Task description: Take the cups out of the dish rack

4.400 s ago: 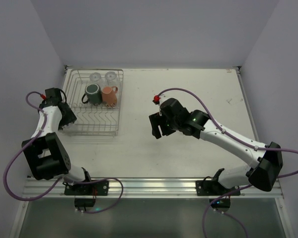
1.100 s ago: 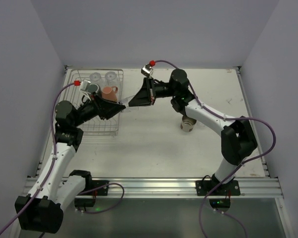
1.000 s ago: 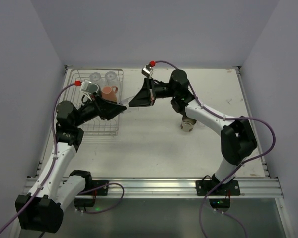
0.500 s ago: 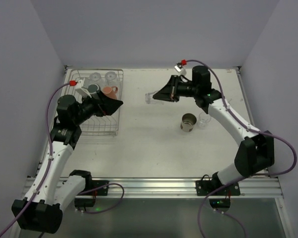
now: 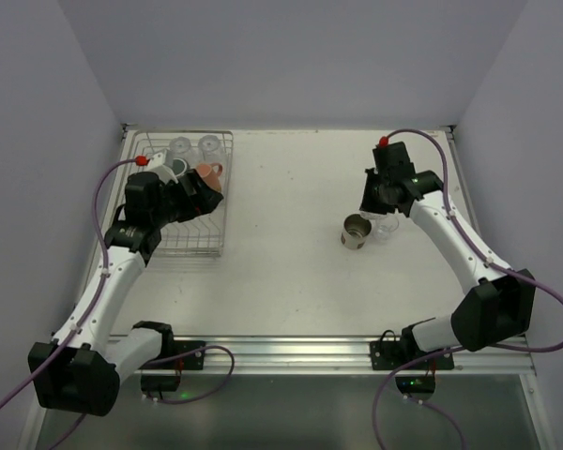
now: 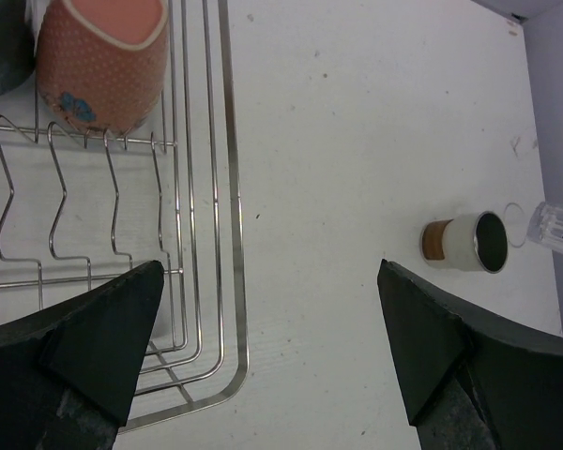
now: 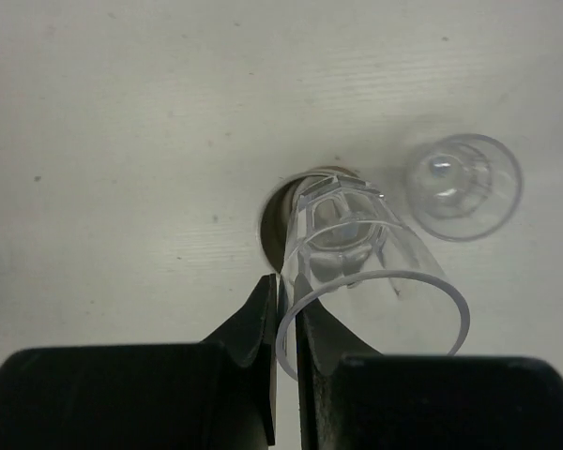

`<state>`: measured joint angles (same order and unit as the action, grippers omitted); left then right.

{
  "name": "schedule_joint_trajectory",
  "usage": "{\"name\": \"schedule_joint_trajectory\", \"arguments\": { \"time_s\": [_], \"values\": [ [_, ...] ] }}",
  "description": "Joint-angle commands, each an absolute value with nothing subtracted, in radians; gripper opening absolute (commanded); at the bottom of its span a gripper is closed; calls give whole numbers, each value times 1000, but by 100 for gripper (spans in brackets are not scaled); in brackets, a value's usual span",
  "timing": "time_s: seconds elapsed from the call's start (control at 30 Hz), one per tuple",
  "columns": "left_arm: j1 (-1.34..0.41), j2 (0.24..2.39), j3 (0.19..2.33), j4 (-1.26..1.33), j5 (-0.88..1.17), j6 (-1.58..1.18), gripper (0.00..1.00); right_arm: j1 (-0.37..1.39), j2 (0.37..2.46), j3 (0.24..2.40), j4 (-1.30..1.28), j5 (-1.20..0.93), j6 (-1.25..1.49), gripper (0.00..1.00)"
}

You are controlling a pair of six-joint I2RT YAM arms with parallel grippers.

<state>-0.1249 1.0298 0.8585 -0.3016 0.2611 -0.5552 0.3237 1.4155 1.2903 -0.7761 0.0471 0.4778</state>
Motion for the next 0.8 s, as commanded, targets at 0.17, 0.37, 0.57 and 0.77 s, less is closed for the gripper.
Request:
{"name": "schedule_joint_trajectory", "arguments": {
  "time_s": [0.17, 0.37, 0.57, 0.77],
  "values": [
    [-127, 1068, 862, -258, 264, -496, 100, 318, 1420, 1327, -879, 344, 417, 0],
    [-127, 1080, 856, -252, 276, -480, 100, 308, 1459, 1330, -903, 394, 408, 0],
    [-127, 1088, 864, -256, 267, -469, 100, 293, 1512, 1338, -900, 373, 400, 0],
    [-127, 1088, 873, -256, 273, -457, 100, 267, 1548, 1345, -867, 338, 385, 0]
  ]
}}
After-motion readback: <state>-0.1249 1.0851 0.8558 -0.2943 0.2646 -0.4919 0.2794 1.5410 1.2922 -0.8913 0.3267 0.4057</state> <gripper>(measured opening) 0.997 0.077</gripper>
